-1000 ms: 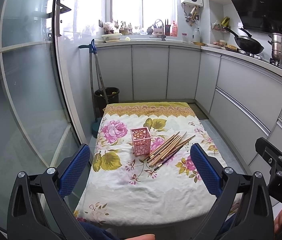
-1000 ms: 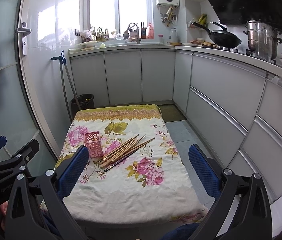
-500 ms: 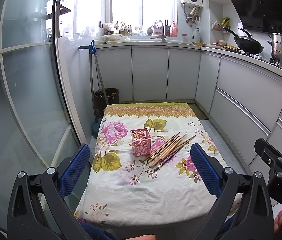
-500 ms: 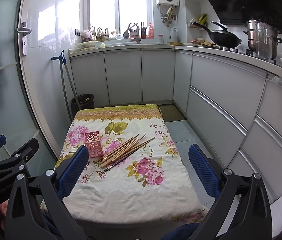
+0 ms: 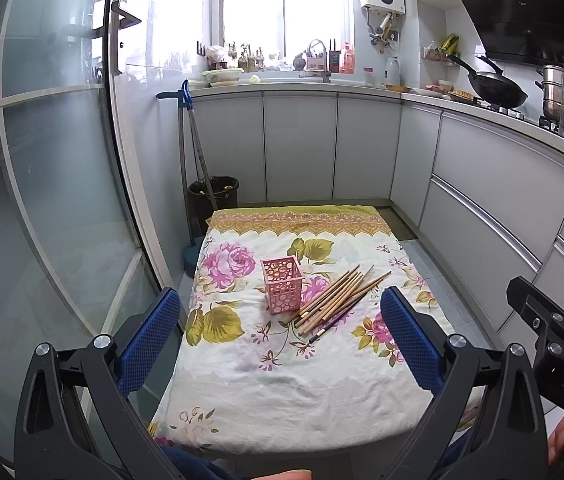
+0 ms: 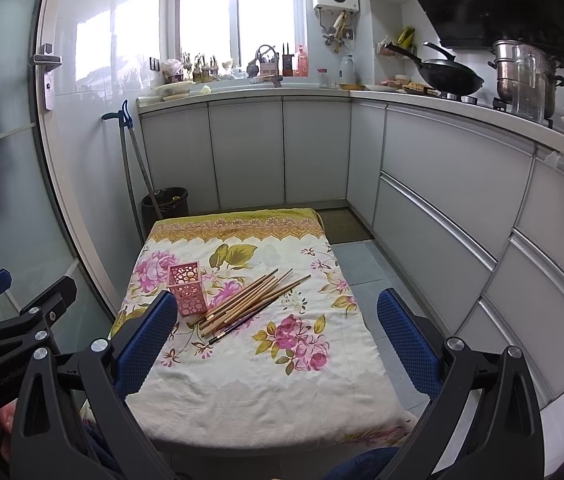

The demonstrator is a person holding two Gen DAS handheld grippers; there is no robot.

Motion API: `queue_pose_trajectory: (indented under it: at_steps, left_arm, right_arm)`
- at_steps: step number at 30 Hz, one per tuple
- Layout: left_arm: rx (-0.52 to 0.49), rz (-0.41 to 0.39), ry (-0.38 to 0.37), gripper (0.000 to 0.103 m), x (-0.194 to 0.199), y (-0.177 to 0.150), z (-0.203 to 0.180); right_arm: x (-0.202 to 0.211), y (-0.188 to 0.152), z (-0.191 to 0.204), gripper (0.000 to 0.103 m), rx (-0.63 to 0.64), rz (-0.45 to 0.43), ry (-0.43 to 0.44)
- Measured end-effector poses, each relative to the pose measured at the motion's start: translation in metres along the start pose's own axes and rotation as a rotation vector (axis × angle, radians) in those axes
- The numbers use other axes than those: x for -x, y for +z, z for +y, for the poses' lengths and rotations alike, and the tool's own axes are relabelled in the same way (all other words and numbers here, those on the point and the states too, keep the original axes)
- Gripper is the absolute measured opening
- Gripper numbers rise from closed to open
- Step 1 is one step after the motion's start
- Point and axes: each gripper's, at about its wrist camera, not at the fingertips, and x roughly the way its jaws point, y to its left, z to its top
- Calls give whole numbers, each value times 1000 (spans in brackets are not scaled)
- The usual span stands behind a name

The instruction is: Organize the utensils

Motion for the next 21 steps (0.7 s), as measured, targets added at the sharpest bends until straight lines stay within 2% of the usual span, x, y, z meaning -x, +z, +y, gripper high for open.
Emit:
queue_pose_trajectory:
  at_steps: [14, 18, 21]
  left_arm:
    - [-5, 7, 7, 96, -5, 0, 0]
    - [-12, 23, 13, 96, -23, -3, 1]
    - [-15, 79, -6, 96, -56, -7, 2]
  right_arm:
    - [-10, 0, -1, 98, -8, 12, 3]
    - [-23, -4, -4, 97, -9, 7, -1]
    - [-48, -10, -8, 97, -10, 32, -7]
